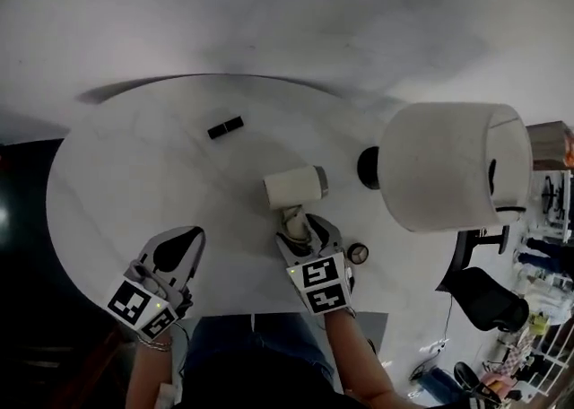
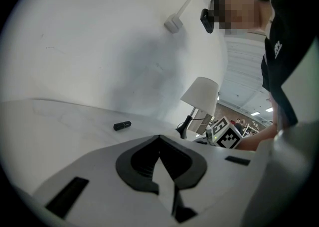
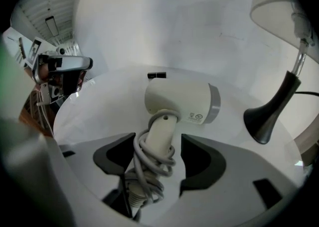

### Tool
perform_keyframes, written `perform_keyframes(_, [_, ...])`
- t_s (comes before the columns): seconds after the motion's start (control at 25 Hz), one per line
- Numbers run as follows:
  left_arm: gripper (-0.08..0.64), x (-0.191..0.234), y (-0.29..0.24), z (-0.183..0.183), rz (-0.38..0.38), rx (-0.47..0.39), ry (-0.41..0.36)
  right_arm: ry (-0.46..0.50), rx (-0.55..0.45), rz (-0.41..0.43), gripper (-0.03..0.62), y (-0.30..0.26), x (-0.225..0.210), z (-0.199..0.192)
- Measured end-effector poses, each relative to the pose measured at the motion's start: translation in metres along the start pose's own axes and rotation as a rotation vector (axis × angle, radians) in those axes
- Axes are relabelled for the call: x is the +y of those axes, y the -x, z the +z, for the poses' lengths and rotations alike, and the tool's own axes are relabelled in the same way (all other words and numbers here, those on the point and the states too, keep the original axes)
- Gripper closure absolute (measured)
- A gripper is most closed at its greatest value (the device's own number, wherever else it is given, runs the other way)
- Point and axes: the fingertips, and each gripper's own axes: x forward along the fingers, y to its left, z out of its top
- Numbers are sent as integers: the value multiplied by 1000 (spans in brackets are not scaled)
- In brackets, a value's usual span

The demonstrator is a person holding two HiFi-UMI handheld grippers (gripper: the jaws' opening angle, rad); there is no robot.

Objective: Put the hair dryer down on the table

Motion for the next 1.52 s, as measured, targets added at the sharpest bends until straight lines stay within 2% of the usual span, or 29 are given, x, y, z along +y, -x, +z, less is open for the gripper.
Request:
perform_keyframes(0.16, [552,-6,6,5,-3,-9,-16,13,-29,-53,296,17,-2,4])
perform_keyframes(0.4, [551,-19,16,24,-3,-47,-54,14,-160,-77,308,57,-4,29])
perform_keyframes(0.56, [551,-28,22,38,-6,-76,-79,8,-242,-94,387,85,-6,47])
perform_keyframes(0.92, [552,-42,42,72,6,-142,-142,27,-406,-94,513,138,1,87])
perform_keyframes(1.24, [552,-49,65,97,40,-200,-173,102,-536,-101,541,181,11,122])
perform_keyframes(1.52, [552,-55,76,111,48,-239,-205,109,-632,-65,551,214,21,147])
